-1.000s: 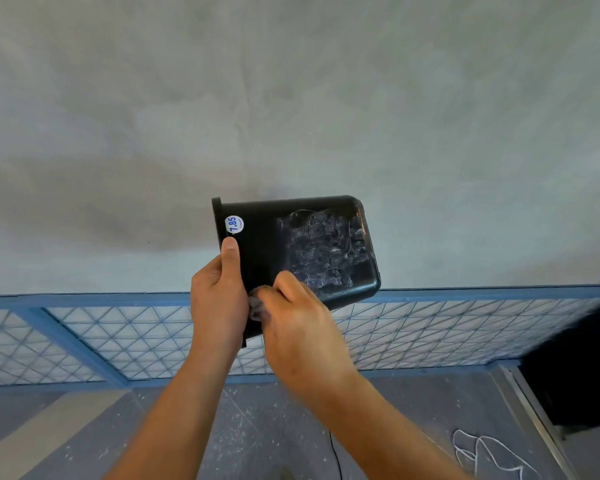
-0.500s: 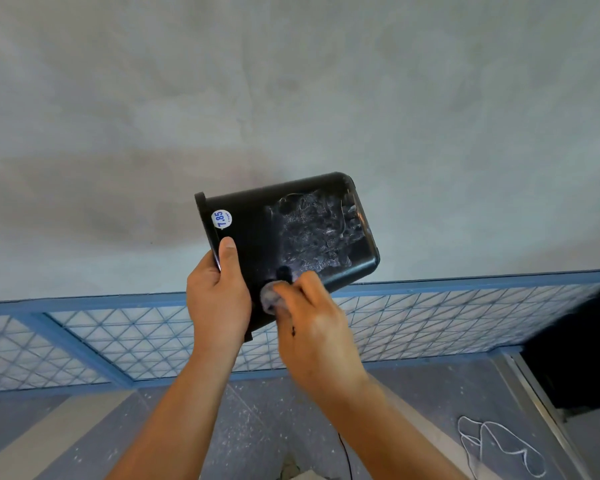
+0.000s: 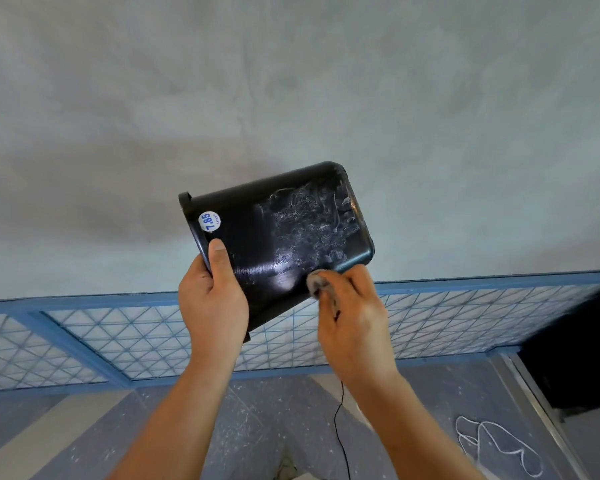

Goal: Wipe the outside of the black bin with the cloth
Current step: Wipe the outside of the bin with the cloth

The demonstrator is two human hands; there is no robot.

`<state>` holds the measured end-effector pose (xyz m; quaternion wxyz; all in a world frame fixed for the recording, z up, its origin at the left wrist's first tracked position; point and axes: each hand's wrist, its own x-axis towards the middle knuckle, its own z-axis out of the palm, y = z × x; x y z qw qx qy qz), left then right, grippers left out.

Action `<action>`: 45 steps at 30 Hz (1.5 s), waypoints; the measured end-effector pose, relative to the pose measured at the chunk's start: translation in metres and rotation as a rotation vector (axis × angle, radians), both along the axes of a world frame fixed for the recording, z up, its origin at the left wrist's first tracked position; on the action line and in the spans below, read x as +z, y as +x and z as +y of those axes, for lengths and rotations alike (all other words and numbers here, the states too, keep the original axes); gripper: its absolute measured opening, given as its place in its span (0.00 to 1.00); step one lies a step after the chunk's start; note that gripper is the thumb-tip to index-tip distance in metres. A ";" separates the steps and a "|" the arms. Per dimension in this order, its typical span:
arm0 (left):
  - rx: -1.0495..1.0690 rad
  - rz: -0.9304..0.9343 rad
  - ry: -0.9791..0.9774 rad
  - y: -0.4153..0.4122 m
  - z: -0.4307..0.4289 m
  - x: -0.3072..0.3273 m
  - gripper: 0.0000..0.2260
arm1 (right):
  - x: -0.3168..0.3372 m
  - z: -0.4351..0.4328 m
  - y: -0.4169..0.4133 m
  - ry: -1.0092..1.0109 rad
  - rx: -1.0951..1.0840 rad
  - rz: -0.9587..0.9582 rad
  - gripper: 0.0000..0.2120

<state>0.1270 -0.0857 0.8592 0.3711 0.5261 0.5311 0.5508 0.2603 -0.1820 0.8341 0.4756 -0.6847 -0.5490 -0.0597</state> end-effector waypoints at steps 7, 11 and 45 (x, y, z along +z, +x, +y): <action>-0.011 -0.041 -0.030 0.008 -0.003 -0.003 0.23 | -0.001 0.003 -0.034 -0.050 0.124 -0.082 0.09; -0.013 -0.051 -0.051 0.005 -0.001 -0.006 0.26 | 0.006 -0.001 0.007 0.009 0.009 -0.029 0.09; -0.029 -0.049 -0.005 0.008 -0.013 0.007 0.22 | 0.010 0.000 0.031 -0.017 -0.102 -0.047 0.09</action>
